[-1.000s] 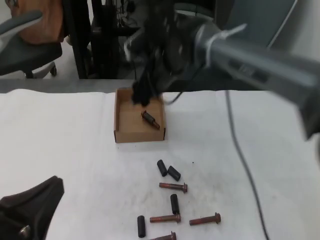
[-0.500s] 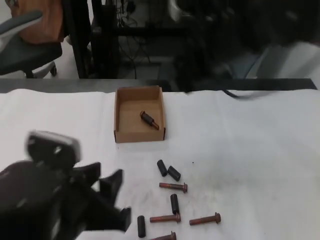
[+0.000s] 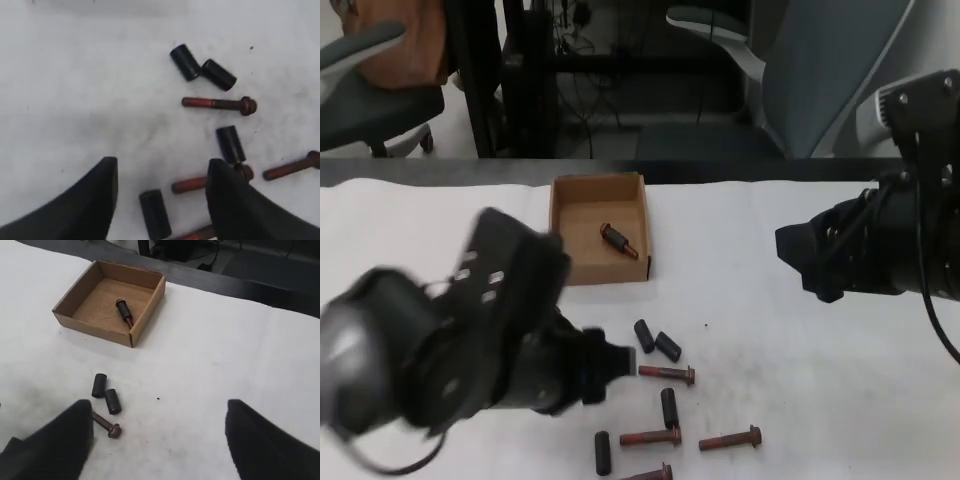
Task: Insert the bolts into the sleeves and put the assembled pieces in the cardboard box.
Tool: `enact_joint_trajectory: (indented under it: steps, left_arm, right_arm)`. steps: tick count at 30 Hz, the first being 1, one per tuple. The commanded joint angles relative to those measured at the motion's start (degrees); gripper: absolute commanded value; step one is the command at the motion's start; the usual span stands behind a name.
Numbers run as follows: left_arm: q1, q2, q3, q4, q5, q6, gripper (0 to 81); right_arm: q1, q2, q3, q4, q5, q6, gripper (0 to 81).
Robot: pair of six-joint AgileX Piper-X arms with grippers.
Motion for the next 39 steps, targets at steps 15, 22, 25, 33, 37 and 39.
enact_joint_trajectory:
  steps: [15,22,25,33,37,39]
  left_arm:
    - [-4.21,17.81,-3.41,6.39,2.77,-9.64,8.0]
    - [-4.81,15.99,-3.41,0.41,6.89,-3.26,1.8]
    - [-5.92,10.91,-3.41,-0.63,6.62,-0.34,1.8]
    - [-10.65,-11.21,-3.18,1.7,-0.98,7.67,1.8]
    - [-10.78,-20.98,-3.18,8.02,-6.75,8.08,1.8]
    - [-10.21,-25.87,-3.18,11.14,-8.65,9.85,1.8]
  right_arm:
    - [-0.18,-0.19,0.08,-2.16,0.43,-2.19,69.6]
    - [-0.18,-0.19,3.84,5.44,0.43,16.2,69.6]
    - [-0.02,0.24,8.55,6.71,0.8,26.46,69.6]
    - [2.04,2.57,18.21,0.36,-3.75,64.25,69.6]
    - [5.43,5.17,17.99,-8.3,3.45,73.26,61.9]
    - [6.77,8.37,17.41,-11.76,3.53,74.14,51.5]
